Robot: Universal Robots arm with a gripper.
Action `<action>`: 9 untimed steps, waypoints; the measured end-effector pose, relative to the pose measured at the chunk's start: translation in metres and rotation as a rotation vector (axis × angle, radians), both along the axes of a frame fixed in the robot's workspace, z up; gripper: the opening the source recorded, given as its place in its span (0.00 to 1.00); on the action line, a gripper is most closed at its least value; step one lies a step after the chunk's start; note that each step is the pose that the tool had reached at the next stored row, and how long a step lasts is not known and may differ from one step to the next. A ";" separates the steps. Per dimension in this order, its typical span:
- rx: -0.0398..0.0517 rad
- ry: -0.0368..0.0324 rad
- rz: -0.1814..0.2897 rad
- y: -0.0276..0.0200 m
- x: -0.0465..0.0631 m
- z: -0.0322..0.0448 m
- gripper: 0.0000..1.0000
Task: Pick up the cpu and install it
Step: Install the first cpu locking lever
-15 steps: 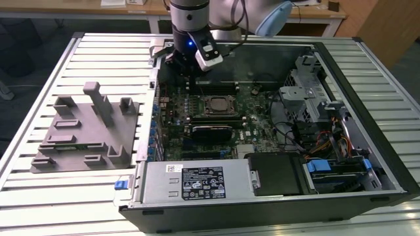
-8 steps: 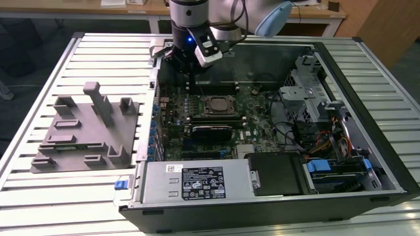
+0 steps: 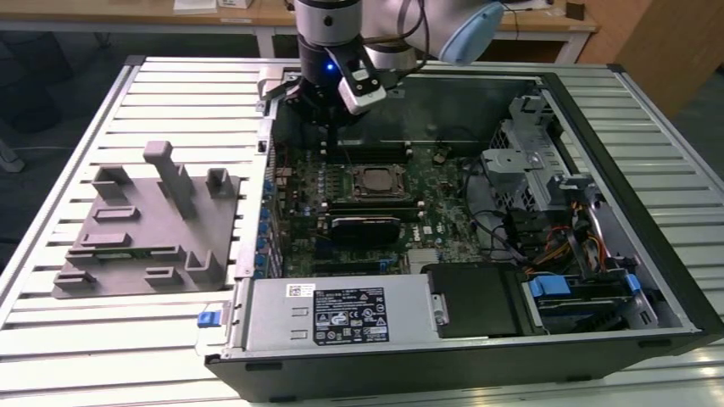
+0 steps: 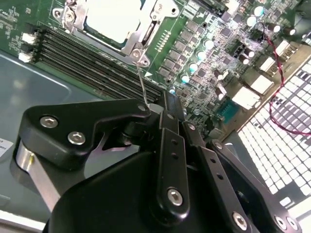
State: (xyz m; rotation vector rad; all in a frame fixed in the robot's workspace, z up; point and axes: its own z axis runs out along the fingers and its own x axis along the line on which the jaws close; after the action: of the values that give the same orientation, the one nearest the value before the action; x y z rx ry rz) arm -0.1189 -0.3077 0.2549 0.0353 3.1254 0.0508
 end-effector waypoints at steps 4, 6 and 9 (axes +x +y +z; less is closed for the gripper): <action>0.0000 0.0000 0.009 0.0001 0.010 -0.0002 0.11; 0.0001 0.0004 0.012 0.0000 0.018 -0.0003 0.11; 0.0001 0.0011 0.019 0.0000 0.028 -0.0005 0.11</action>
State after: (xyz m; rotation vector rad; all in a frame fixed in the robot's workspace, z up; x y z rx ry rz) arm -0.0904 -0.3076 0.2544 0.0052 3.1270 0.0512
